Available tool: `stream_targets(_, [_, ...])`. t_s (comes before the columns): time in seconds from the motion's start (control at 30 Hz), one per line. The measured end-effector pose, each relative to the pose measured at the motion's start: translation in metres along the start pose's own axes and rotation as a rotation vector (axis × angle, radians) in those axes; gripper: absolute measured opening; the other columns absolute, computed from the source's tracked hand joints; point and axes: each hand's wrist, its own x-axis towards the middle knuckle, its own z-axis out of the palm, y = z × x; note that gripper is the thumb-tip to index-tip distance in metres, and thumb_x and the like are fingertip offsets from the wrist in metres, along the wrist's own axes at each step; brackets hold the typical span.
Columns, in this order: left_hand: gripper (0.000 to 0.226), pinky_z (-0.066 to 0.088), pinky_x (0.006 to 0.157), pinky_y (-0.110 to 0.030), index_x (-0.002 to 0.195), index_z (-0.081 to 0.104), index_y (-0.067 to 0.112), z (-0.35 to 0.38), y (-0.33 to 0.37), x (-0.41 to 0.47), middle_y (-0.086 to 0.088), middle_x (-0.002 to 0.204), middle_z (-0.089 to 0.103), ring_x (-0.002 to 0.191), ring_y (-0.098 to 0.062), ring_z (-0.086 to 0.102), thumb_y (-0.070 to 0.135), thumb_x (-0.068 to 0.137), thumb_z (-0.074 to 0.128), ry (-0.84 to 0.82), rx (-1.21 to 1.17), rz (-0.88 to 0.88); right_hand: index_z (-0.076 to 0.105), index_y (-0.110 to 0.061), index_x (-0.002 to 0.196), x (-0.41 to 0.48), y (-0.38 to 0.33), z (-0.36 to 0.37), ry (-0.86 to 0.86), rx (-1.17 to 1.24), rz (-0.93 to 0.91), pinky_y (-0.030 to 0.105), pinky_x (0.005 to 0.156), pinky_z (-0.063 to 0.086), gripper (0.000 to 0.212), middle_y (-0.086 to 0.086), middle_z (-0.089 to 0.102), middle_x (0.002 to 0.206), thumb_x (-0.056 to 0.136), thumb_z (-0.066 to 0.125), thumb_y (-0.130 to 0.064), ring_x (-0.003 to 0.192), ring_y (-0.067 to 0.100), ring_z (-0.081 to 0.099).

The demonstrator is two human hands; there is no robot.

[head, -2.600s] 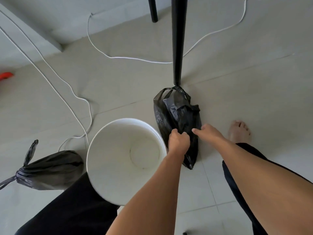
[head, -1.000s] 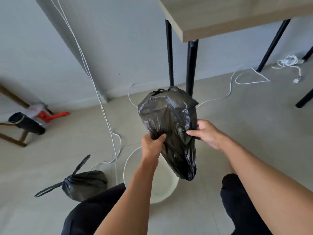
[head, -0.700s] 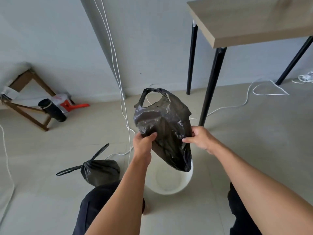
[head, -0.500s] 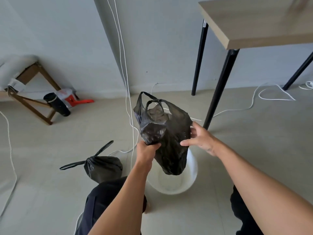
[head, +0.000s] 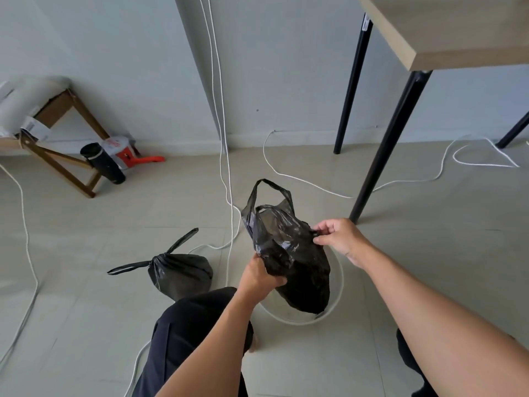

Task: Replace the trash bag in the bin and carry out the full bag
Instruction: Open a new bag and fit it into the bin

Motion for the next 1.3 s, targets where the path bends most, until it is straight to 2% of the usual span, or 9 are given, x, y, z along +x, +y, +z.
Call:
stream_targets(0.13, [0.062,0.053,0.086,-0.030,0.115,0.063,0.011,-0.023,0.002,0.014,-0.004,0.109,0.065,0.100,-0.021,0.062,0.023,0.059,0.087,-0.127,0.367,-0.106,0.066,-0.019,0.056,0.000,0.018,-0.005,0.019,-0.135,0.030,0.018,0.062,0.043,0.032,-0.006,0.059,0.058,0.070,0.073,0.009,0.064,0.013,0.052])
stream_targets(0.23, [0.050,0.052,0.086,-0.031,0.116,0.063,0.008,-0.046,0.018,0.027,-0.008,0.113,0.066,0.101,-0.024,0.061,0.013,0.069,0.079,-0.123,0.608,-0.148,0.065,-0.018,0.048,0.002,0.030,-0.011,0.005,-0.193,0.042,0.025,0.069,0.047,0.041,-0.002,0.062,0.059,0.069,0.057,0.016,0.067,0.016,0.056])
stream_targets(0.37, [0.033,0.052,0.087,-0.039,0.109,0.056,0.008,-0.061,0.049,0.039,-0.008,0.105,0.052,0.096,-0.025,0.053,0.008,0.077,0.060,0.266,0.592,-0.051,0.067,-0.021,0.044,-0.001,0.035,-0.018,-0.054,-0.242,0.042,0.028,0.087,0.051,0.050,-0.004,0.070,0.080,0.070,0.053,0.019,0.085,0.015,0.065])
stream_targets(0.47, [0.051,0.042,0.079,-0.031,0.116,0.051,0.014,-0.061,0.069,0.045,-0.007,0.109,0.044,0.097,-0.024,0.045,0.006,0.066,0.061,0.529,0.618,0.230,0.065,-0.019,0.043,-0.005,0.031,-0.024,-0.115,-0.328,0.021,0.027,0.089,0.050,0.049,-0.005,0.069,0.091,0.069,0.050,0.020,0.095,0.016,0.065])
stream_targets(0.63, [0.094,0.034,0.105,-0.048,0.143,0.025,0.034,-0.040,0.092,0.054,-0.009,0.148,0.020,0.133,-0.032,0.025,0.014,0.063,0.068,0.300,0.927,0.444,0.062,-0.020,0.047,-0.009,0.020,-0.033,-0.261,-0.522,-0.035,0.034,0.092,0.051,0.048,-0.002,0.066,0.106,0.070,0.046,0.020,0.101,0.020,0.063])
stream_targets(0.9, [0.083,0.011,0.113,-0.063,0.148,0.020,0.044,0.004,0.092,0.068,-0.003,0.160,-0.002,0.147,-0.033,-0.003,0.024,0.083,0.067,0.001,1.237,0.565,0.063,-0.020,0.052,-0.004,0.010,-0.036,-0.451,-0.764,-0.124,0.038,0.081,0.052,0.041,0.009,0.068,0.107,0.063,0.046,0.016,0.097,0.032,0.064])
stream_targets(1.07, [0.025,0.016,0.110,-0.055,0.108,0.068,0.029,0.016,0.081,0.076,-0.002,0.142,0.038,0.137,-0.025,0.025,0.020,0.088,0.057,0.021,1.240,0.543,0.060,-0.022,0.050,0.011,0.015,-0.042,-0.482,-0.938,-0.047,0.036,0.069,0.055,0.036,0.007,0.071,0.098,0.064,0.042,0.005,0.085,0.033,0.067])
stream_targets(1.2, [0.021,0.018,0.105,-0.051,0.093,0.060,0.020,0.016,0.077,0.079,-0.001,0.100,0.061,0.103,-0.024,0.056,0.006,0.082,0.048,0.017,1.195,0.456,0.059,-0.031,0.071,0.020,0.009,-0.028,-0.233,-0.909,-0.132,0.038,0.100,0.043,0.019,0.001,0.058,0.121,0.083,0.052,-0.018,0.115,0.027,0.050])
stream_targets(1.3, [0.017,0.017,0.107,-0.050,0.091,0.054,0.020,0.018,0.077,0.084,-0.001,0.091,0.065,0.090,-0.025,0.063,0.008,0.082,0.046,-0.005,1.157,0.379,0.063,-0.038,0.075,0.017,-0.002,0.001,-0.274,-0.868,-0.193,0.040,0.108,0.030,0.010,-0.004,0.039,0.145,0.080,0.055,-0.039,0.131,0.025,0.028])
